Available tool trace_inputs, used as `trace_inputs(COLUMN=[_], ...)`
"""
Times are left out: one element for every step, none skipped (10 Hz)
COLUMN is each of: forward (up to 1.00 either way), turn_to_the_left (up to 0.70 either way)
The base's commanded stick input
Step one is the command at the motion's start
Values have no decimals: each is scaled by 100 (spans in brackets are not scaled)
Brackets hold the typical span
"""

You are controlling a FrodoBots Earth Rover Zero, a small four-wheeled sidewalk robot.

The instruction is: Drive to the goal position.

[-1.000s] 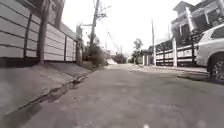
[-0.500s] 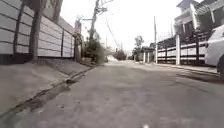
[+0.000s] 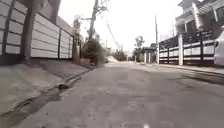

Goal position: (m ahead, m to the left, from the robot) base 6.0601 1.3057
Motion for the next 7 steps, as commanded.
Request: trace_inputs(forward=[85, 85, 85, 85, 85, 85, 85], turn_to_the_left=[6, 5, 4, 3, 3, 3, 3])
